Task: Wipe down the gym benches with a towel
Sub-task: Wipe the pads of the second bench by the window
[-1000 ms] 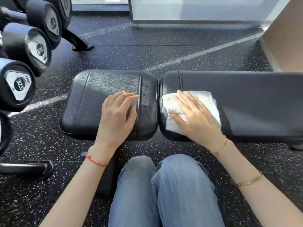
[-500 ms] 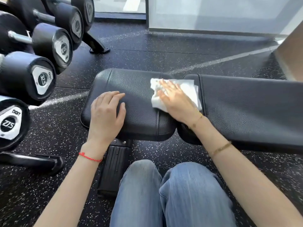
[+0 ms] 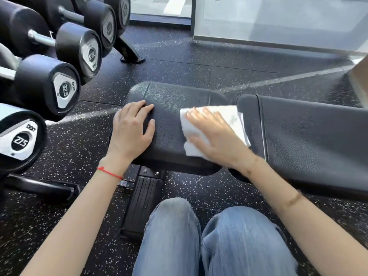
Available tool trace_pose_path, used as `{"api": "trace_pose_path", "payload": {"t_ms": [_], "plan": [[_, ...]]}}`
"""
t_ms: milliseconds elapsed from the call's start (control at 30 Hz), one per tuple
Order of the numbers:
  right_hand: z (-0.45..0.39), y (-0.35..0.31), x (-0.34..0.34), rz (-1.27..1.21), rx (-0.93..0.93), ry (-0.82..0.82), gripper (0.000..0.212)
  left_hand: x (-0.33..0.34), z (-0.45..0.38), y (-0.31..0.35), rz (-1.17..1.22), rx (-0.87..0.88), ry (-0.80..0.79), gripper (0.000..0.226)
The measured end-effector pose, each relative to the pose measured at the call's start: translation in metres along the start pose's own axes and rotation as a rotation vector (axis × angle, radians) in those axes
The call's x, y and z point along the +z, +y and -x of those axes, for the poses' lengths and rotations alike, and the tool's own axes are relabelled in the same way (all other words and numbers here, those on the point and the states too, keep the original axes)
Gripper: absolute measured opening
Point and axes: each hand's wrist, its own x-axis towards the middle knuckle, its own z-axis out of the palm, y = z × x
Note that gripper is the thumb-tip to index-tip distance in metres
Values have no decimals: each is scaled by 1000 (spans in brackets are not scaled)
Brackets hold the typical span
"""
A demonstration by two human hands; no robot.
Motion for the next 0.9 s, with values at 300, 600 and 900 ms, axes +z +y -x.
{"api": "trace_pose_path", "payload": {"t_ms": [300,600,900], "plan": [[-74,19,-7,33,61,-124,61,3,1,-4,12,2,33,43],[-23,16,-13,-121,-158,-184,64,-4,-3,-14,26,64,-1,48],[-103,-14,1,93,9,-99,59,-2,-1,-14,119,20,53,42]]}}
